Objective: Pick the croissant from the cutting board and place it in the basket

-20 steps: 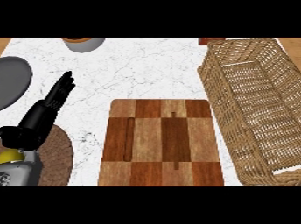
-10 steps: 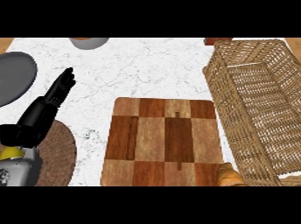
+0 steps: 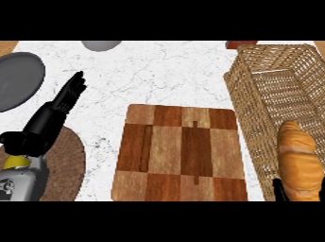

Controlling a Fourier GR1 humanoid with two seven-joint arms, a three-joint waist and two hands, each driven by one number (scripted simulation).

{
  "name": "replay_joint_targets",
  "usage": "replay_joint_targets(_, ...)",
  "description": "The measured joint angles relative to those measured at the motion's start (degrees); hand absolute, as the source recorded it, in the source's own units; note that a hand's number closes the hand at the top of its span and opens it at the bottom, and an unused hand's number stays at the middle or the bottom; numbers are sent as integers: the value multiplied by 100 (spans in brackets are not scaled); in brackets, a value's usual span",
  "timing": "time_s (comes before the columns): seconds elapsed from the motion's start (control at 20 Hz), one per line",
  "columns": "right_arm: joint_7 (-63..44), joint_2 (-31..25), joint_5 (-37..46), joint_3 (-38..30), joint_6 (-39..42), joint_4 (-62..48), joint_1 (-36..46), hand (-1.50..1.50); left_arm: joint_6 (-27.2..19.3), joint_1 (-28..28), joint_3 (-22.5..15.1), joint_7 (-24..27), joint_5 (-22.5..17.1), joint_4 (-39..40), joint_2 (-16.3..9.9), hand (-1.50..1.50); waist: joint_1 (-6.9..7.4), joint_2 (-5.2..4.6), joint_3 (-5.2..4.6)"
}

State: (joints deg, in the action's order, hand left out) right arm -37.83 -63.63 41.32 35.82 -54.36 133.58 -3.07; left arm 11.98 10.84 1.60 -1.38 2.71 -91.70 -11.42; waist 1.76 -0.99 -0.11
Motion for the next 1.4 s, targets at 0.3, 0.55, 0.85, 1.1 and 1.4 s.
replay_joint_targets(0.3, -360, -63, -1705, -592, 273, -116, 628, 150, -10, 50, -92, -10, 71, 62, 57, 0, 88, -8, 18)
replay_joint_targets(0.55, 329, 39, -3406, -1186, 661, -816, 1086, 150, 15, 38, -61, 54, 43, 132, 63, 0, 69, 7, 33)
replay_joint_targets(0.85, 2059, 506, -4739, -2004, 1646, -2471, 1452, 150, -2, 13, 13, 50, 43, 132, 42, 0, -5, 38, 33)
replay_joint_targets(1.1, 3336, 1096, -5336, -2667, 2240, -3785, 1671, -150, -26, 34, 49, 13, 44, 135, 66, 0, -67, 61, 26)
replay_joint_targets(1.4, 4341, 1650, -5536, -3180, 3104, -5229, 2222, -150, 56, -115, 122, 106, 58, 132, 7, 0, -95, 77, 19)
